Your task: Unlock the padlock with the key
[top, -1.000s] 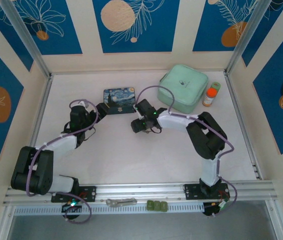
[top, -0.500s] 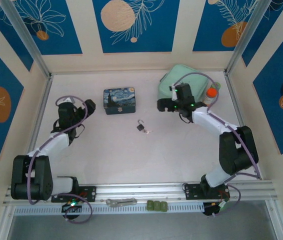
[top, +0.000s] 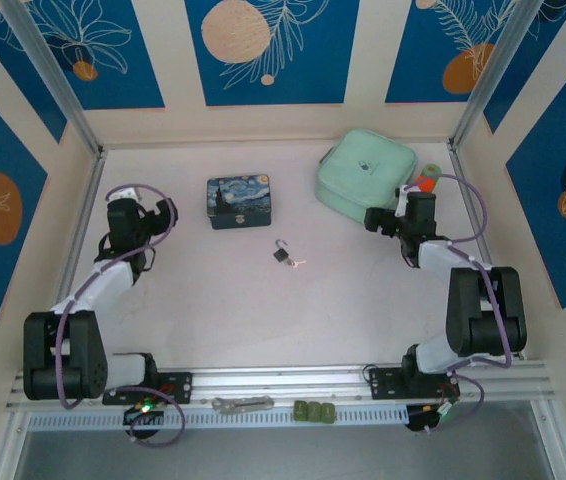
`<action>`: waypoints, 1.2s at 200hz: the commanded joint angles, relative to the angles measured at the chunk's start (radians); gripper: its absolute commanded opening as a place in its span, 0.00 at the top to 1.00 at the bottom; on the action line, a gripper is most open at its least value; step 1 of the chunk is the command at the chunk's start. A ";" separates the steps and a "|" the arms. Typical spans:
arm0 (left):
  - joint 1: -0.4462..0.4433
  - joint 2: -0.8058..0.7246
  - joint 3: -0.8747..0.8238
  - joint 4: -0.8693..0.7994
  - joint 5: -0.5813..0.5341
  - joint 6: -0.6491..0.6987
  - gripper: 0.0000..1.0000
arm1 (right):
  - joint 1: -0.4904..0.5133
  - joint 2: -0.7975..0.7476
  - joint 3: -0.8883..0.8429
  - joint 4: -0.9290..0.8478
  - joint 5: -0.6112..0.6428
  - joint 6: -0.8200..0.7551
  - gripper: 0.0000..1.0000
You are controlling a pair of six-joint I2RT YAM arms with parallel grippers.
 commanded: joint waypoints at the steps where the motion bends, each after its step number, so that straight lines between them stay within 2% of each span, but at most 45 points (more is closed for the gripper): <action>1: 0.007 0.010 -0.052 0.069 -0.104 0.121 0.00 | -0.002 0.038 -0.045 0.182 -0.061 -0.039 0.01; 10: 0.007 0.019 -0.074 0.108 -0.104 0.127 0.00 | 0.005 0.046 -0.090 0.270 -0.057 -0.041 0.01; 17: 0.006 0.029 -0.084 0.133 -0.096 0.130 0.00 | 0.010 0.029 -0.098 0.257 -0.055 -0.054 0.01; 48: 0.003 0.076 -0.089 0.187 -0.086 0.129 0.00 | 0.015 0.000 -0.217 0.444 -0.052 -0.057 0.01; 56: 0.004 0.083 -0.099 0.231 -0.093 0.129 0.00 | 0.005 0.005 -0.261 0.518 -0.052 -0.044 0.01; 66: 0.004 0.089 -0.116 0.294 -0.102 0.138 0.00 | 0.002 0.048 -0.321 0.697 -0.027 -0.025 0.01; 77: 0.004 0.097 -0.141 0.388 -0.097 0.160 0.00 | 0.003 0.012 -0.294 0.569 -0.015 -0.025 0.01; 87: 0.004 0.107 -0.162 0.472 -0.091 0.178 0.00 | 0.011 0.039 -0.309 0.654 -0.001 -0.029 0.01; 97: 0.004 0.123 -0.178 0.542 -0.091 0.189 0.00 | 0.021 0.021 -0.292 0.582 0.017 -0.037 0.01; 108: 0.005 0.135 -0.182 0.580 -0.086 0.189 0.00 | 0.022 0.032 -0.302 0.623 0.020 -0.039 0.01; 120: 0.005 0.122 -0.150 0.493 -0.073 0.170 0.00 | 0.020 0.023 -0.299 0.605 0.014 -0.038 0.01; 135: 0.004 0.103 -0.075 0.230 -0.073 0.157 0.00 | 0.019 0.023 -0.297 0.600 0.012 -0.037 0.01; 149: 0.002 0.096 -0.051 0.108 -0.088 0.176 0.00 | 0.019 0.023 -0.298 0.600 0.013 -0.038 0.01; 174: 0.001 0.129 -0.168 0.314 -0.096 0.206 0.00 | 0.019 0.025 -0.299 0.606 0.014 -0.038 0.01; 189: 0.000 0.167 -0.225 0.479 -0.063 0.236 0.00 | 0.019 0.024 -0.299 0.605 0.014 -0.038 0.01; 201: -0.003 0.163 -0.221 0.466 -0.047 0.246 0.00 | 0.020 0.023 -0.298 0.605 0.013 -0.038 0.01; 240: -0.011 0.167 -0.296 0.628 0.056 0.292 0.00 | 0.019 0.024 -0.298 0.604 0.014 -0.038 0.01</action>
